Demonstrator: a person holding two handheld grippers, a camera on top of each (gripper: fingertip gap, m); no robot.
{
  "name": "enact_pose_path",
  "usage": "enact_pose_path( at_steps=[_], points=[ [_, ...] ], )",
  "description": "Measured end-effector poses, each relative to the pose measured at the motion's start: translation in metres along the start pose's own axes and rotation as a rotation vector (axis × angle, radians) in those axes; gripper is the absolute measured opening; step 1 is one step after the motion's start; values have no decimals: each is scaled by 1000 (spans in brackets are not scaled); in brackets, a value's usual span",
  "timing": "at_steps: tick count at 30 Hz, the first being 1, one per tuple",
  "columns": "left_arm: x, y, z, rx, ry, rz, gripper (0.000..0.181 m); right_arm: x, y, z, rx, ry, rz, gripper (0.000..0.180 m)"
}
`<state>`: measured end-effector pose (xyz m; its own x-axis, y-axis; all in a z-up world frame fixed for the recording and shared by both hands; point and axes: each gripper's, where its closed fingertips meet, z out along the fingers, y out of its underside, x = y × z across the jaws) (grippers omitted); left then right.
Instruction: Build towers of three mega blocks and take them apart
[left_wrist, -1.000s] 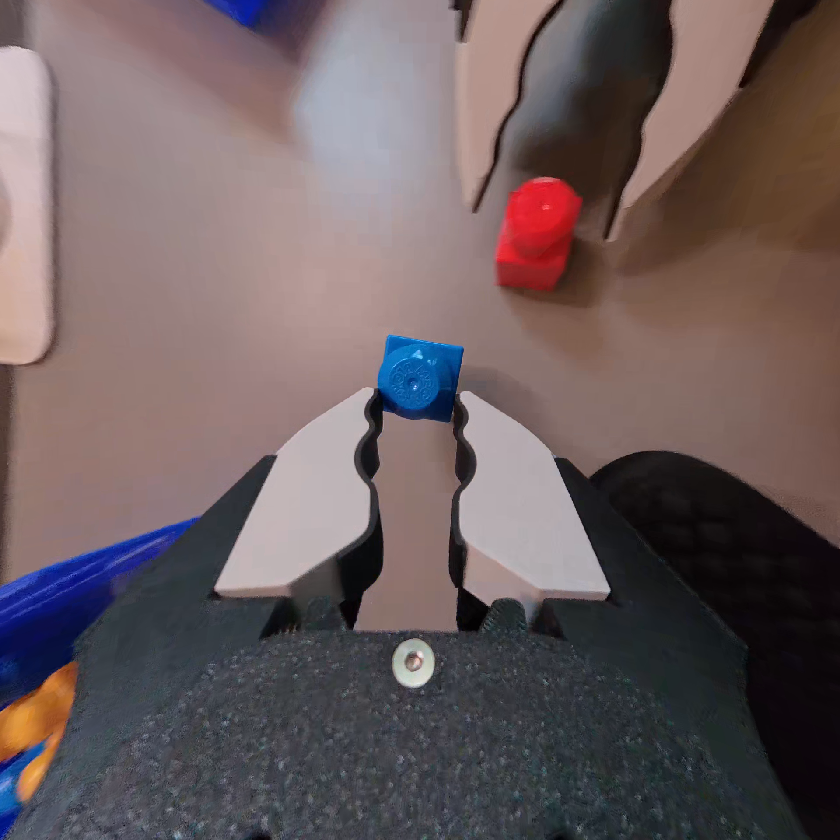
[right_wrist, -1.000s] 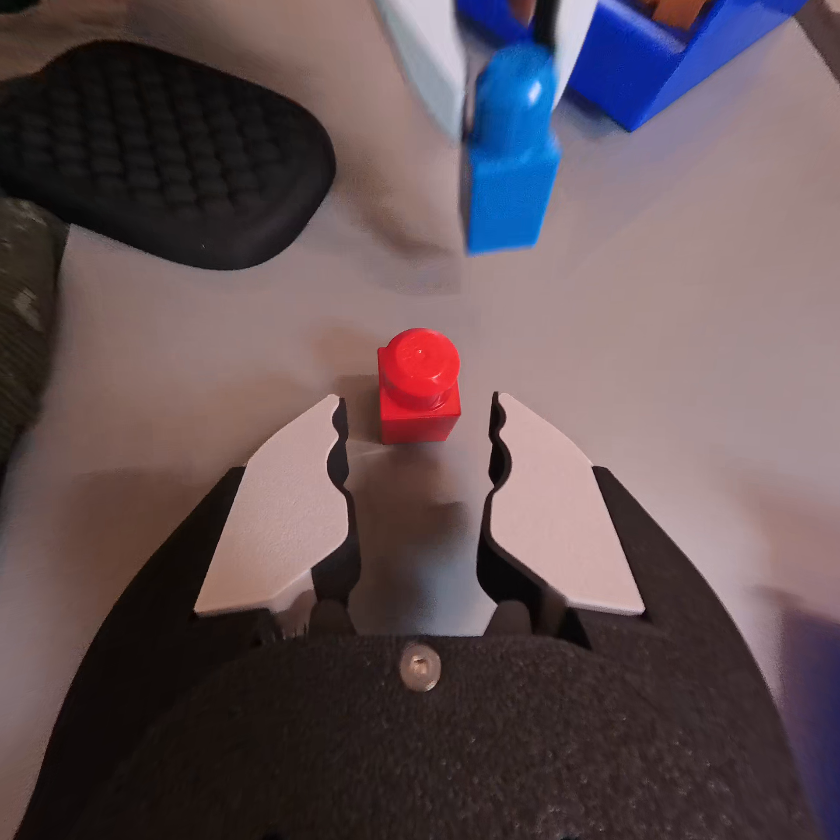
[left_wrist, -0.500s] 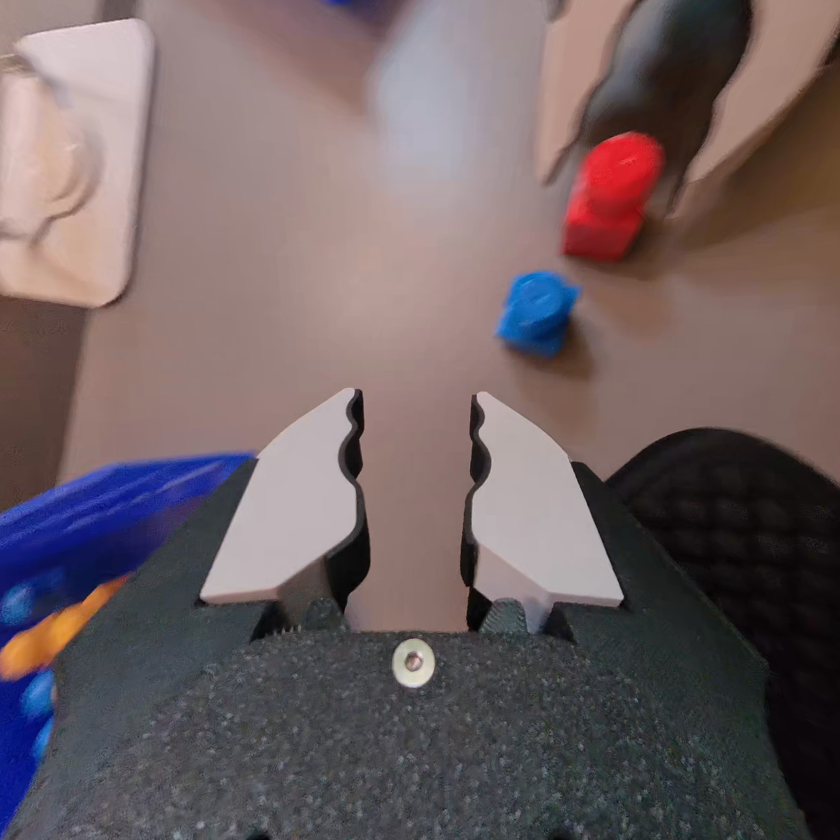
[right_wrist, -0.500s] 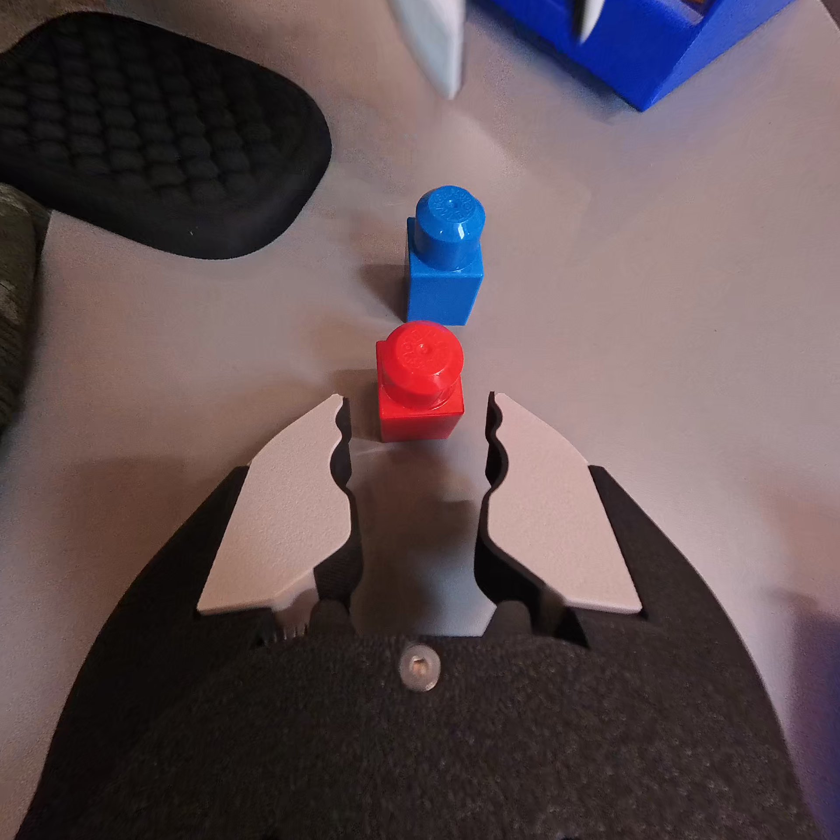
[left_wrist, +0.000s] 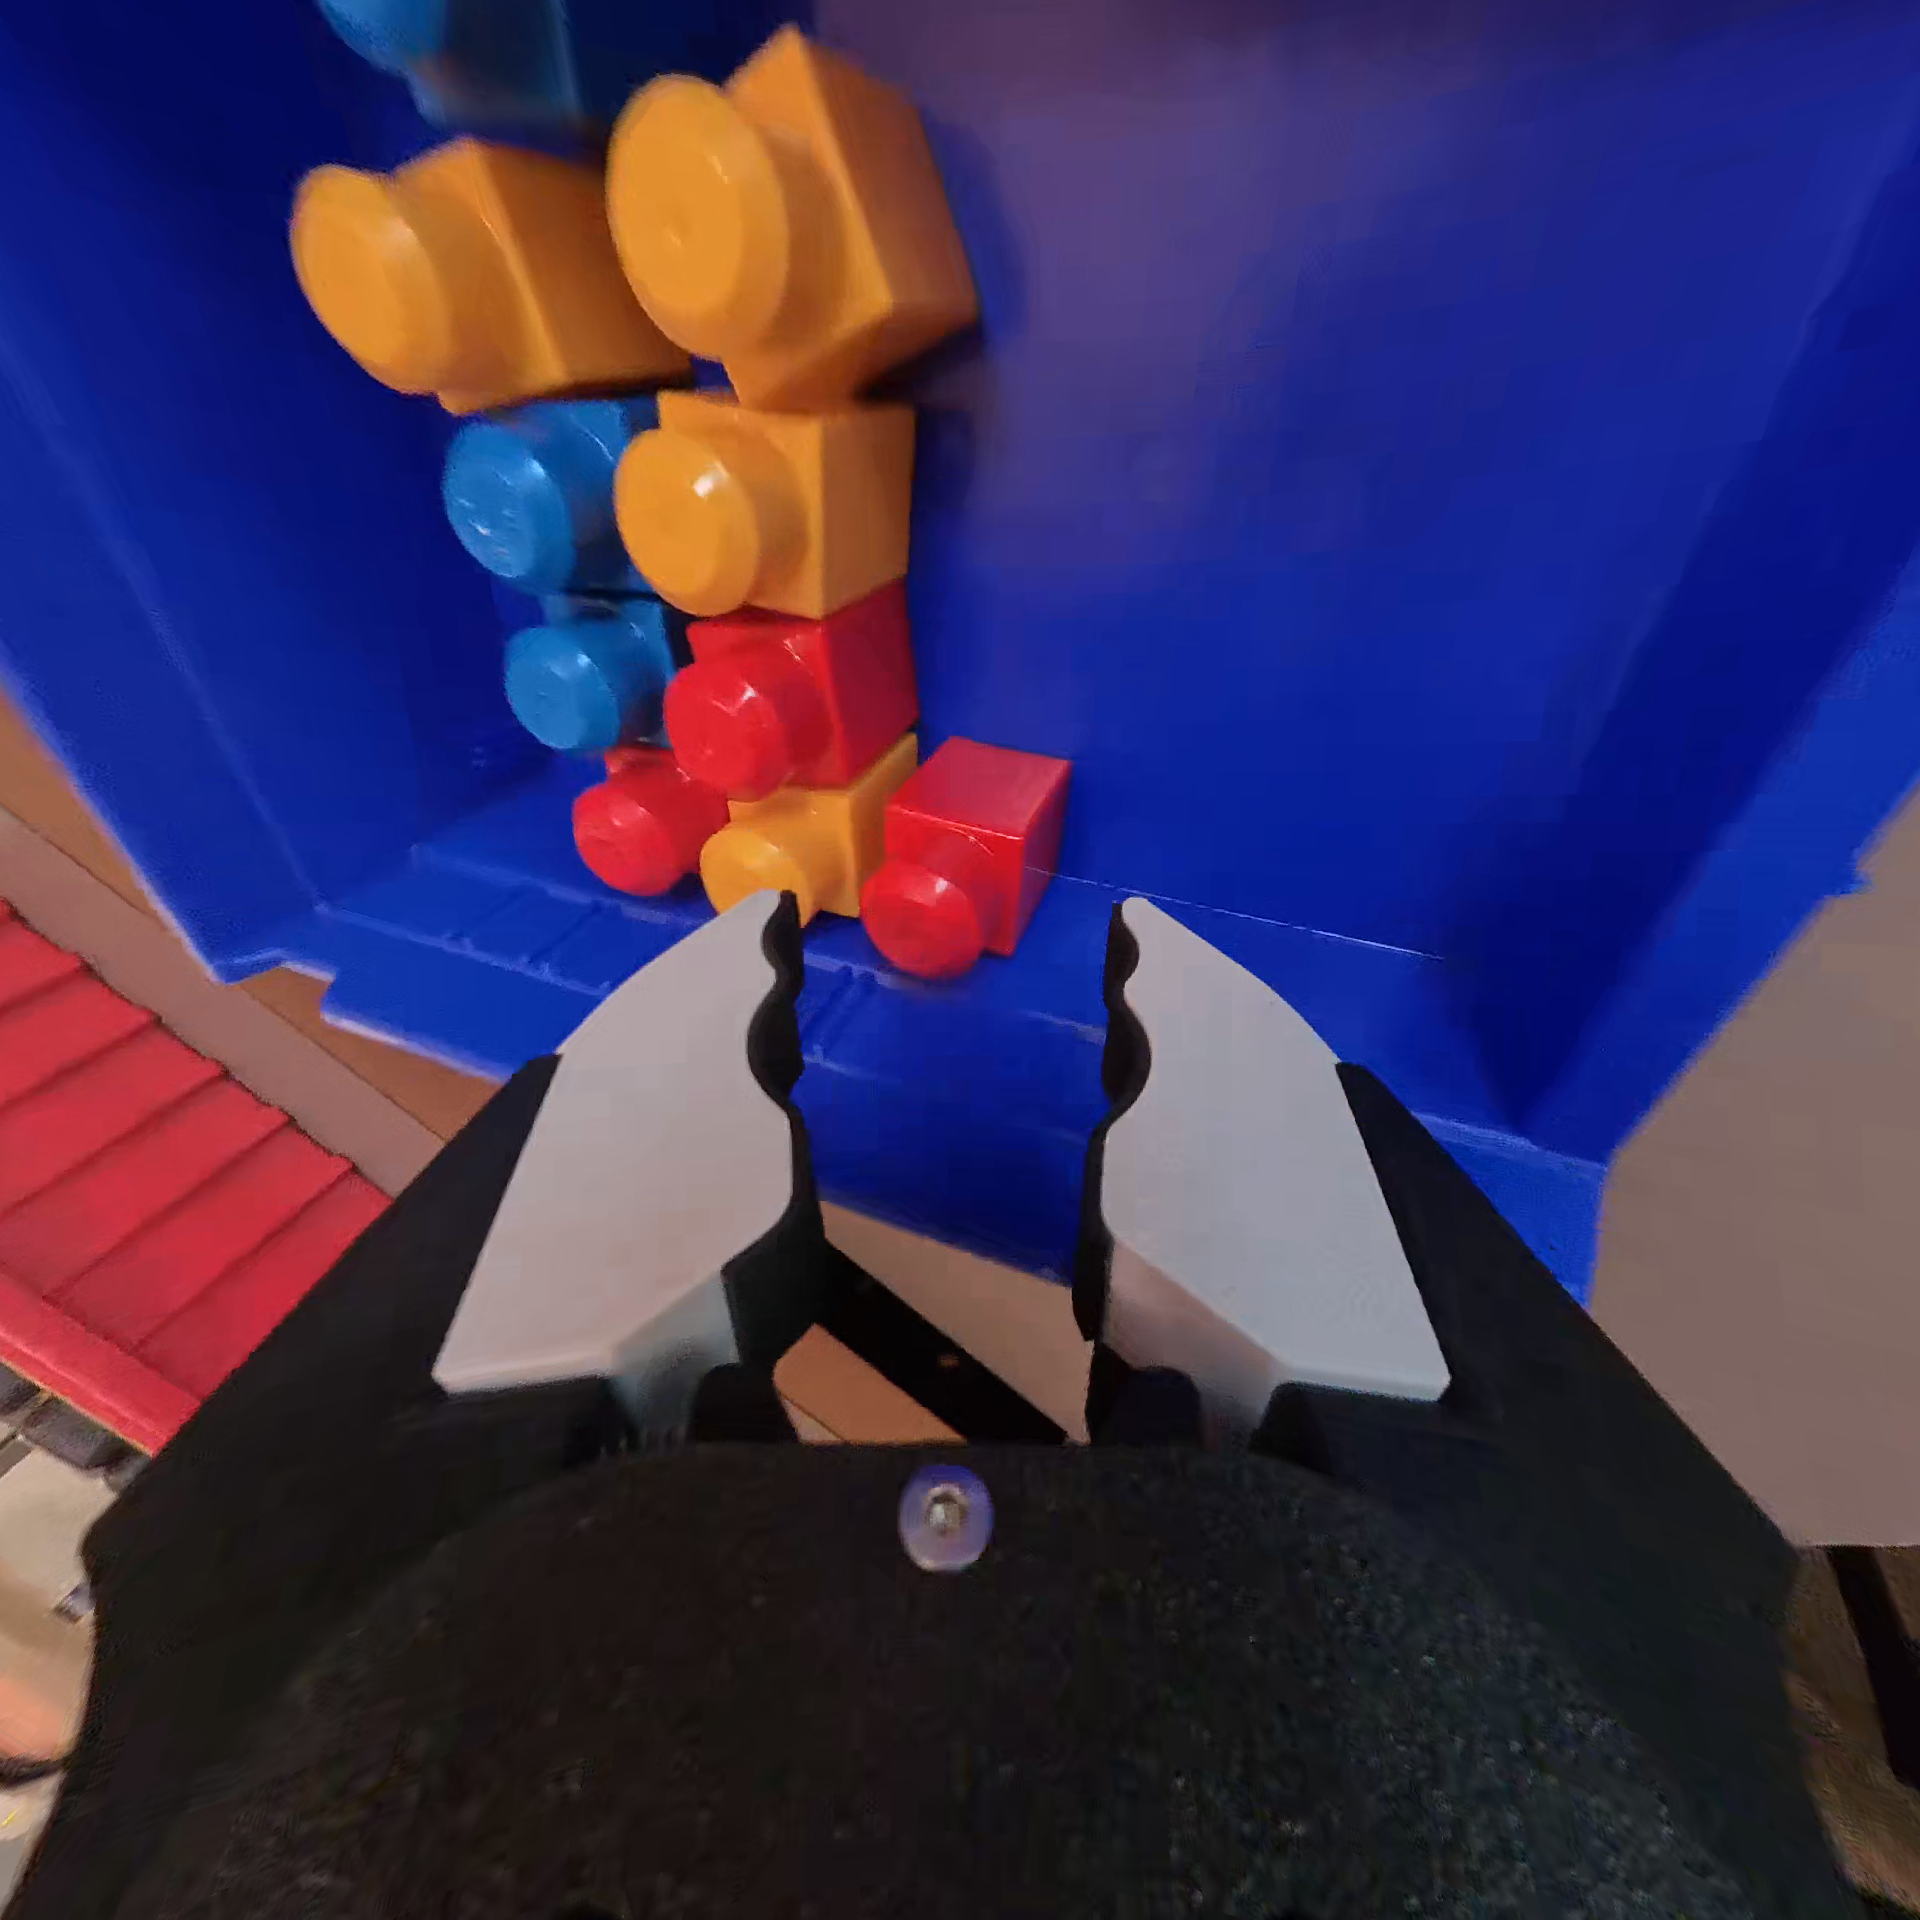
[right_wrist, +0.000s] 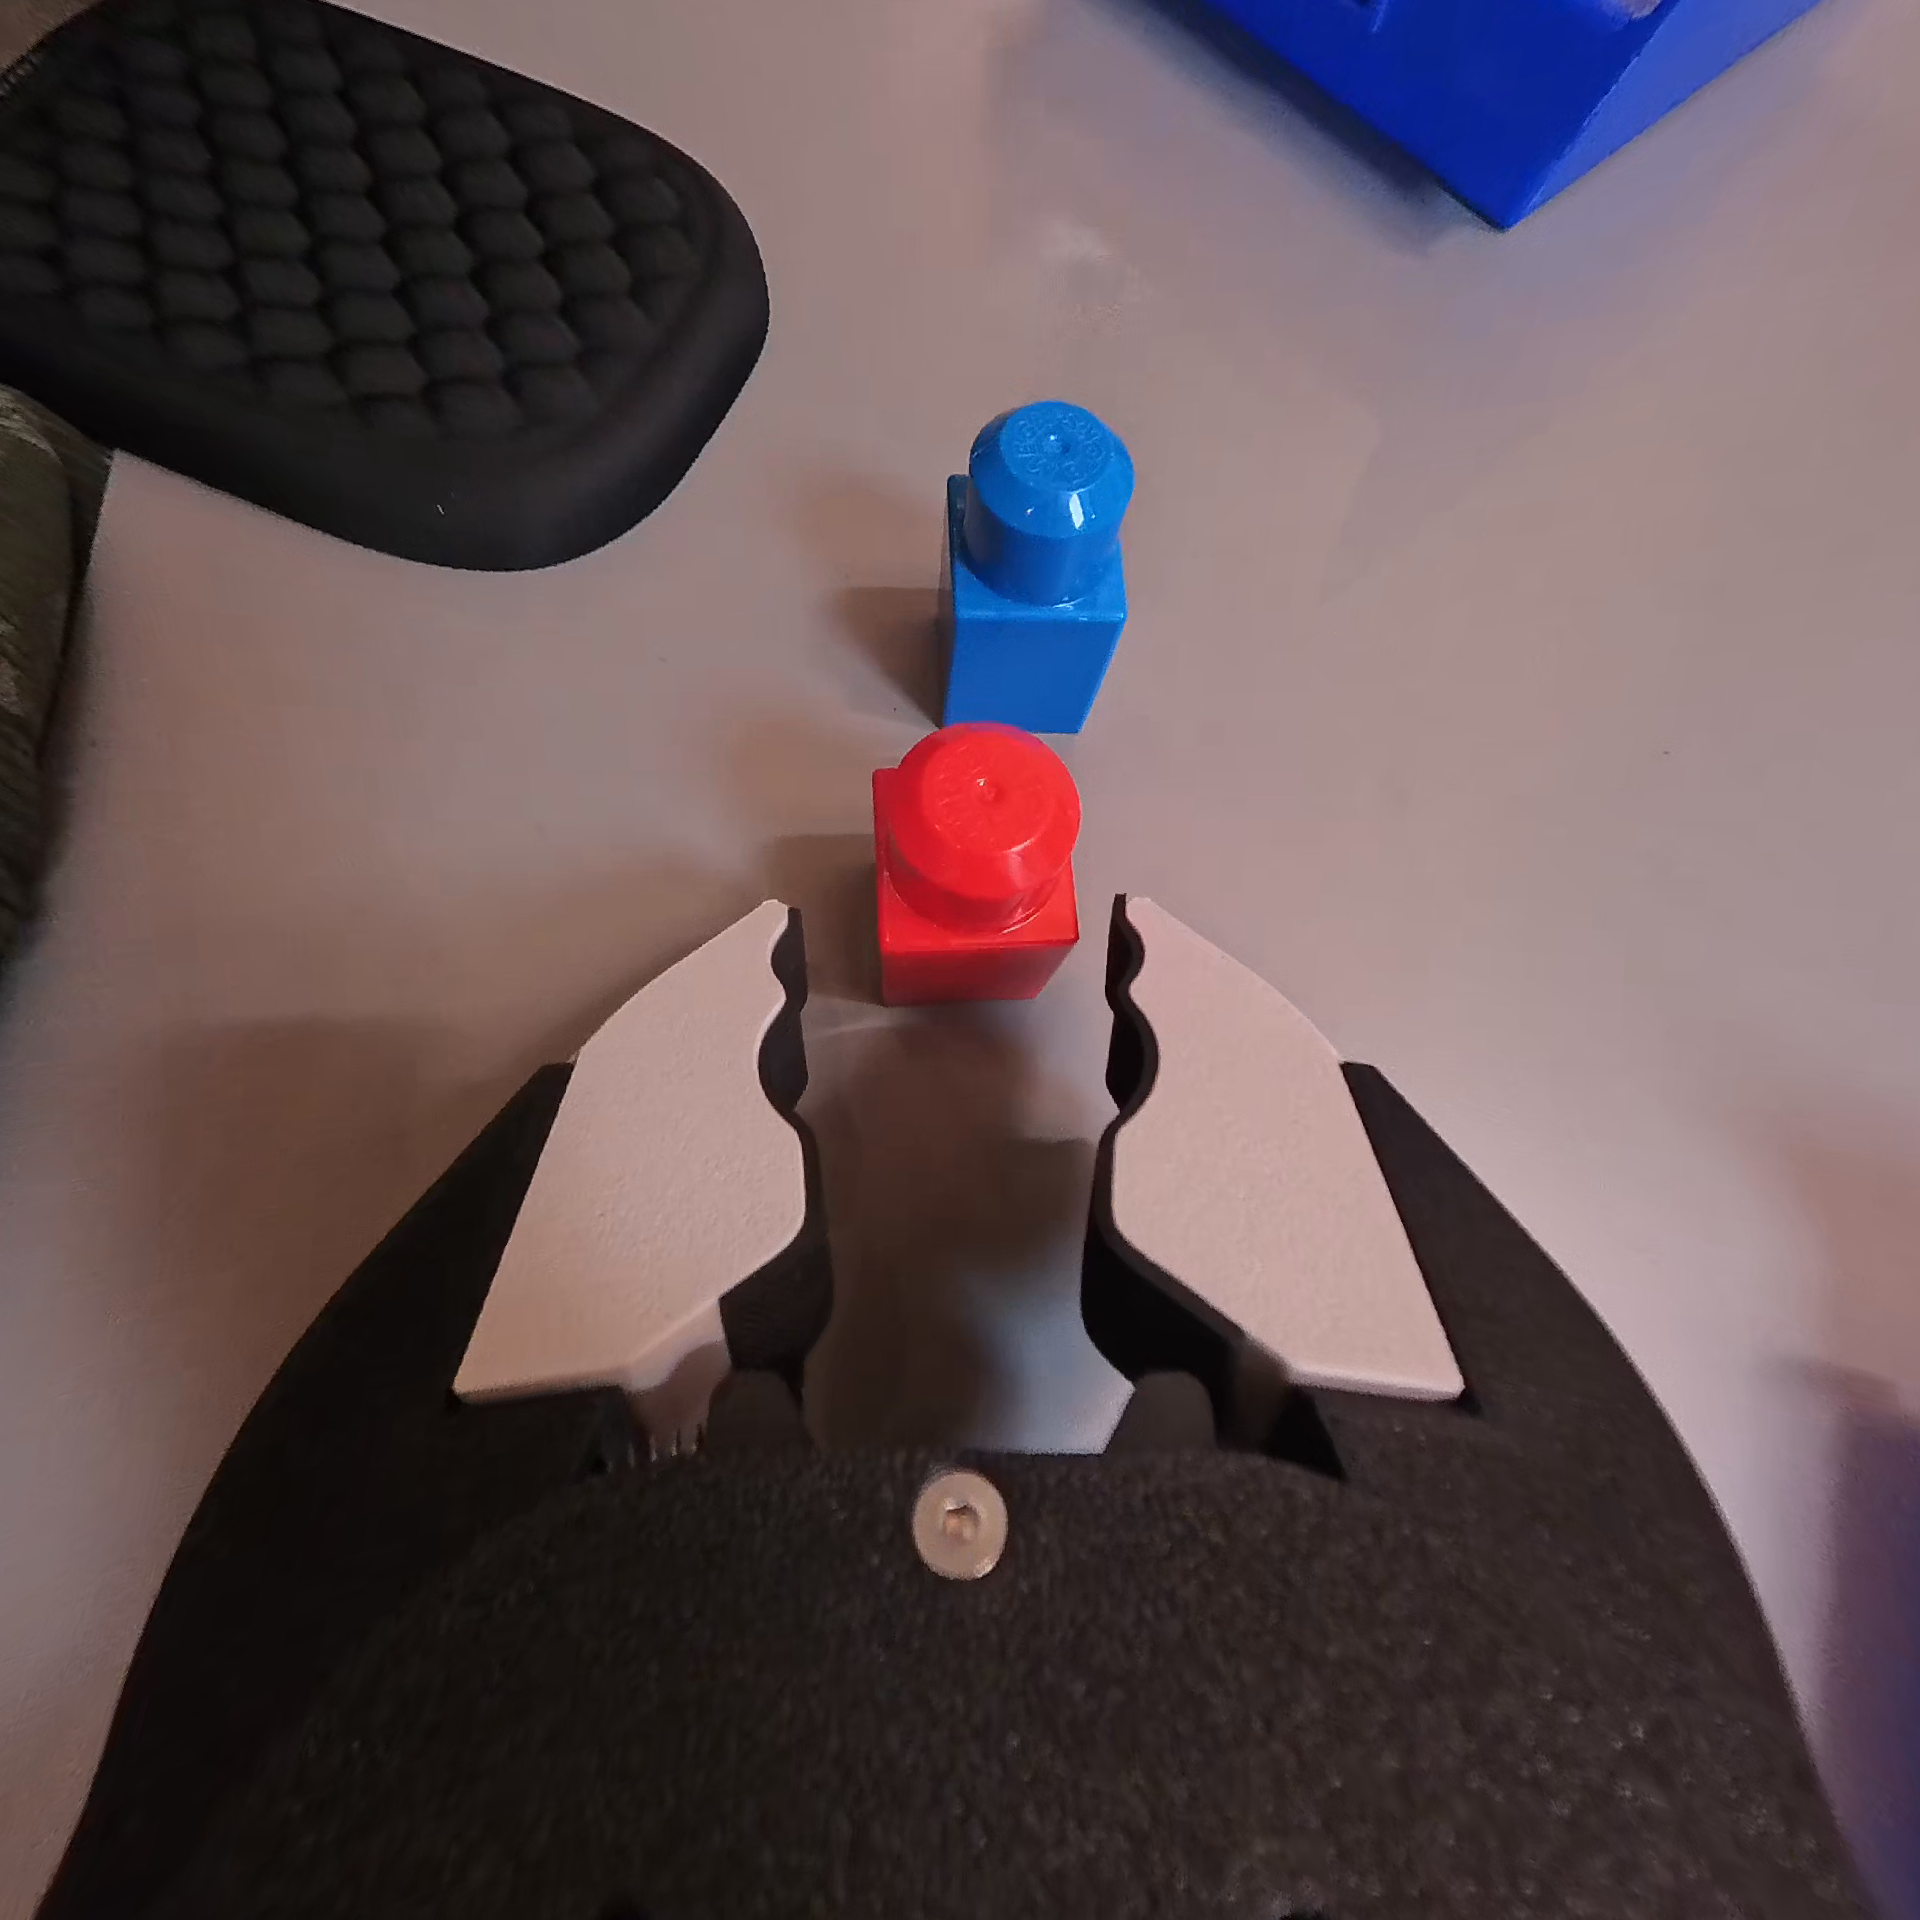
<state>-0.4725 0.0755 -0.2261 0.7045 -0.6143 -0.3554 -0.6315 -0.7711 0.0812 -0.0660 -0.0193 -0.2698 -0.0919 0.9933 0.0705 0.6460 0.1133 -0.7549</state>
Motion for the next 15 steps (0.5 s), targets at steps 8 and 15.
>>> enact_pose_path(
  at_steps=[8,15],
  points=[
    [5,2,16,-139,-73,116,12,1,1,-1,4,6,-2,55],
    [39,-36,-75,60,-198,260,0,1,0,0,9,-6,16,55]
  ],
)
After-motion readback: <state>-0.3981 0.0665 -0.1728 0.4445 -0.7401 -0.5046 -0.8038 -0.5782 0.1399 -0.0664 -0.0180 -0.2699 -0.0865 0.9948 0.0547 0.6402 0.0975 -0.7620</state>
